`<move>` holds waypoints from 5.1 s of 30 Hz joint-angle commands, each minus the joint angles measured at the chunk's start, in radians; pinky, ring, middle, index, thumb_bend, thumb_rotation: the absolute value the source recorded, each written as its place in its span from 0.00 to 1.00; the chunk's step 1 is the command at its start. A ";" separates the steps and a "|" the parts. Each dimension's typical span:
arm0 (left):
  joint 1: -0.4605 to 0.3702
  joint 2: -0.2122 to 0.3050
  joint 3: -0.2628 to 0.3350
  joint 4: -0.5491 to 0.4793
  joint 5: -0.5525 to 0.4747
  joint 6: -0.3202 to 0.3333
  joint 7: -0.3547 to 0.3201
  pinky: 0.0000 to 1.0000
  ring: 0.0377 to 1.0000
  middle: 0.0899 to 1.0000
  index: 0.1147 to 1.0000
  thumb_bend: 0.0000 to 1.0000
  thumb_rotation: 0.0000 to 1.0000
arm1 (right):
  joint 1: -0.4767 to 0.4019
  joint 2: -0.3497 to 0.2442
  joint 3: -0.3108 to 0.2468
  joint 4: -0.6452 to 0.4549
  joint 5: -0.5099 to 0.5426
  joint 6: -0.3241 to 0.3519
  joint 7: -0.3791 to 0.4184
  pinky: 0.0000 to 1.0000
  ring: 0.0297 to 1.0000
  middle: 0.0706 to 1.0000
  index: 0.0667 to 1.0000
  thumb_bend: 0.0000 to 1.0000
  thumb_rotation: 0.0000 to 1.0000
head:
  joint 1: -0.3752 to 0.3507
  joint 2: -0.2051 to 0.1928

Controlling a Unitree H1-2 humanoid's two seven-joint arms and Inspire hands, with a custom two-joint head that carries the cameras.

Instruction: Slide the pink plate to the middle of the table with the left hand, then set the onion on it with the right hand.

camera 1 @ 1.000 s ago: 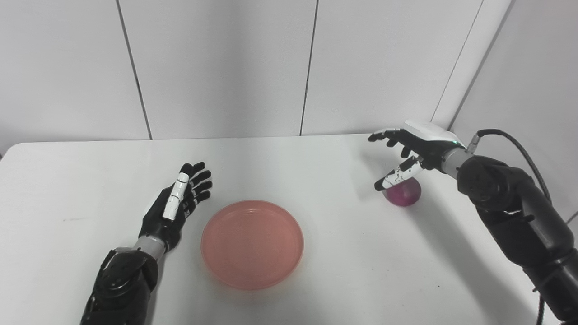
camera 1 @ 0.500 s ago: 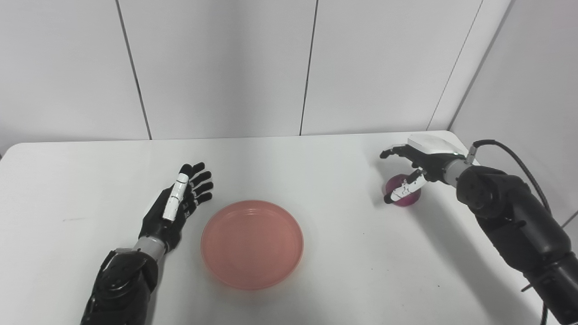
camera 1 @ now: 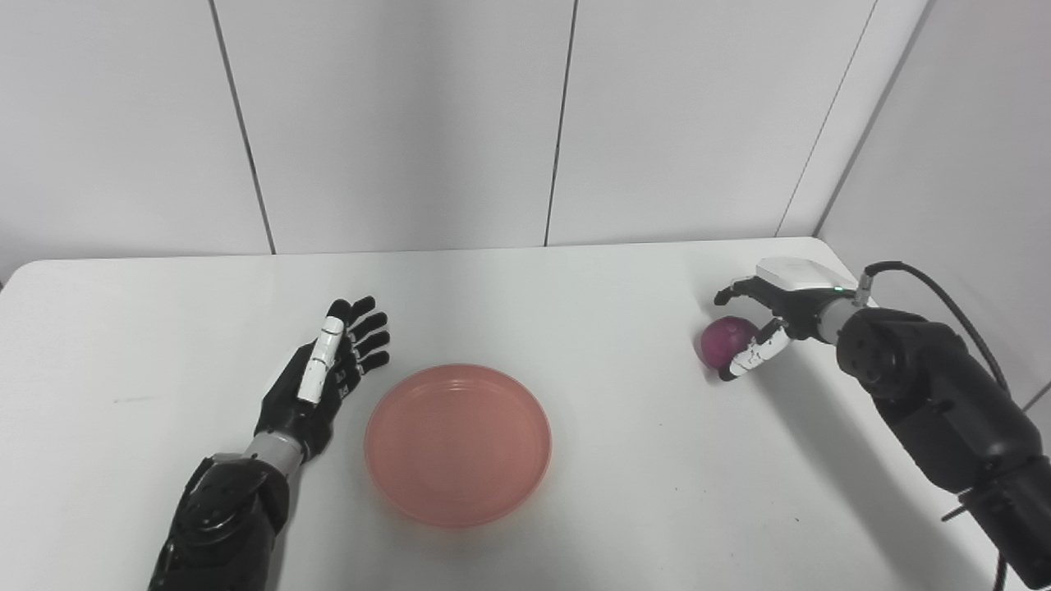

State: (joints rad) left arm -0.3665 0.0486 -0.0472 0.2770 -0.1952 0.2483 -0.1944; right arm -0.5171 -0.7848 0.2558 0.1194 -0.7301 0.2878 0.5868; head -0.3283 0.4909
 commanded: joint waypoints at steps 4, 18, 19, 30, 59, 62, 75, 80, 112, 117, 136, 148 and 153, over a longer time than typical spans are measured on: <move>0.060 -0.012 -0.025 0.063 0.005 0.095 -0.019 0.88 0.90 0.89 0.87 0.73 0.92 | -0.037 -0.026 -0.027 -0.015 0.023 0.002 -0.002 0.73 0.89 0.89 0.82 1.00 0.38 | 0.001 0.001; 0.061 -0.013 -0.029 0.067 0.008 0.098 -0.018 0.88 0.90 0.90 0.88 0.73 0.93 | -0.032 -0.013 -0.004 -0.031 0.032 0.003 0.004 0.71 0.88 0.88 0.82 1.00 0.33 | 0.002 0.003; 0.060 -0.014 -0.029 0.069 0.009 0.097 -0.018 0.88 0.90 0.90 0.88 0.73 0.93 | -0.033 -0.012 -0.001 -0.030 0.029 0.004 0.006 0.71 0.88 0.89 0.82 1.00 0.31 | 0.003 0.003; 0.060 -0.019 -0.026 0.078 0.008 0.094 -0.015 0.88 0.91 0.90 0.88 0.73 0.93 | -0.061 -0.009 0.018 -0.009 0.008 0.006 0.039 0.66 0.88 0.91 0.83 1.00 0.06 | 0.006 0.001; 0.071 -0.027 -0.024 0.079 0.012 0.093 -0.009 0.85 0.90 0.90 0.88 0.72 0.92 | -0.068 -0.007 0.047 -0.003 -0.015 0.016 0.071 0.64 0.83 0.86 0.82 1.00 0.12 | 0.012 0.006; 0.073 -0.028 -0.024 0.076 0.011 0.094 -0.010 0.85 0.90 0.90 0.88 0.72 0.92 | -0.069 -0.005 0.051 -0.001 -0.024 0.022 0.079 0.63 0.82 0.85 0.81 1.00 0.12 | 0.013 0.006; 0.079 -0.029 -0.026 0.074 0.015 0.098 -0.008 0.86 0.90 0.90 0.89 0.71 0.94 | -0.080 -0.005 0.059 0.037 -0.017 0.028 0.103 0.64 0.74 0.78 0.77 0.94 0.06 | 0.013 0.012; 0.079 -0.030 -0.026 0.076 0.015 0.097 -0.008 0.86 0.89 0.90 0.89 0.71 0.94 | -0.084 -0.006 0.063 0.043 -0.016 0.024 0.114 0.63 0.69 0.74 0.76 0.91 0.06 | 0.014 0.011; 0.083 -0.030 -0.025 0.080 0.012 0.105 -0.009 0.84 0.89 0.91 0.89 0.69 0.94 | -0.094 -0.020 0.088 0.063 0.002 -0.032 0.130 0.29 0.35 0.44 0.46 0.53 0.00 | 0.015 0.017; 0.081 -0.030 -0.024 0.084 0.011 0.104 -0.012 0.84 0.90 0.91 0.90 0.68 0.95 | -0.100 -0.019 0.087 0.071 0.008 -0.032 0.135 0.28 0.34 0.45 0.46 0.53 0.00 | 0.013 0.016; 0.073 -0.037 -0.023 0.095 0.013 0.102 -0.008 0.82 0.89 0.90 0.89 0.68 0.94 | -0.191 -0.033 0.088 -0.067 0.032 -0.044 0.221 0.27 0.35 0.41 0.50 0.52 0.00 | 0.014 0.016; 0.074 -0.048 -0.025 0.101 0.018 0.096 -0.001 0.83 0.89 0.91 0.90 0.68 0.94 | -0.283 0.004 0.093 -0.184 0.059 -0.070 0.266 0.29 0.34 0.40 0.50 0.52 0.00 | 0.029 0.015; 0.078 -0.056 -0.029 0.098 0.022 0.092 0.000 0.83 0.89 0.91 0.90 0.67 0.94 | -0.302 0.022 0.101 -0.231 0.047 -0.092 0.261 0.29 0.34 0.39 0.49 0.53 0.00 | 0.043 0.015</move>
State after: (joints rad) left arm -0.3693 0.0063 -0.0538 0.2910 -0.1930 0.2479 -0.2029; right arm -0.7546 -0.7581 0.3689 -0.0802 -0.6784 0.2318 0.8621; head -0.2869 0.5047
